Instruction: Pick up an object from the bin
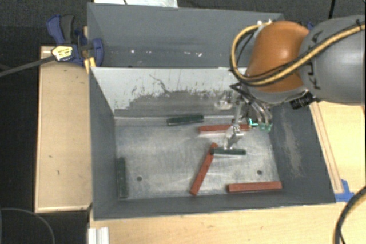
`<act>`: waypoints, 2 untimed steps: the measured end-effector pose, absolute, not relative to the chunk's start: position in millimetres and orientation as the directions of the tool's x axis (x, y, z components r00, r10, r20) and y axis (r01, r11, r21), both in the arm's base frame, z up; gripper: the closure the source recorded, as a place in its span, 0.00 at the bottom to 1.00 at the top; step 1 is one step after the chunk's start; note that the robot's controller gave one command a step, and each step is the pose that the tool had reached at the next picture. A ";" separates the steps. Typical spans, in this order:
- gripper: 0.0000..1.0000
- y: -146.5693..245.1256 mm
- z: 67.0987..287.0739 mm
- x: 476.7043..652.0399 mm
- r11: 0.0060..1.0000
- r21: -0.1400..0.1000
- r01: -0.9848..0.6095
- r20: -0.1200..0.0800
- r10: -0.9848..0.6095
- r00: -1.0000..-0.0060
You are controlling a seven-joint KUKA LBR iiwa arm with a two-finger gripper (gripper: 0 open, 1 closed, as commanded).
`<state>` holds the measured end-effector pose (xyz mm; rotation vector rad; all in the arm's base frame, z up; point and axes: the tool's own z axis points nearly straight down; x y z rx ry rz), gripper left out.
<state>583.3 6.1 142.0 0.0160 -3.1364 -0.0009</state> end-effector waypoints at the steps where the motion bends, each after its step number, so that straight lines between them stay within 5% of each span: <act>1: 0.00 6.1 146.5 585.3 1.000 0.001 -0.010 -0.003 -0.010 -1.000; 2: 1.00 0.5 75.7 565.4 1.000 0.001 0.000 -0.012 0.000 -1.000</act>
Offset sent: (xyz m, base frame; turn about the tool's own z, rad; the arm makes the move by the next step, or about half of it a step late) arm -0.0222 -0.0055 -0.0720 0.0156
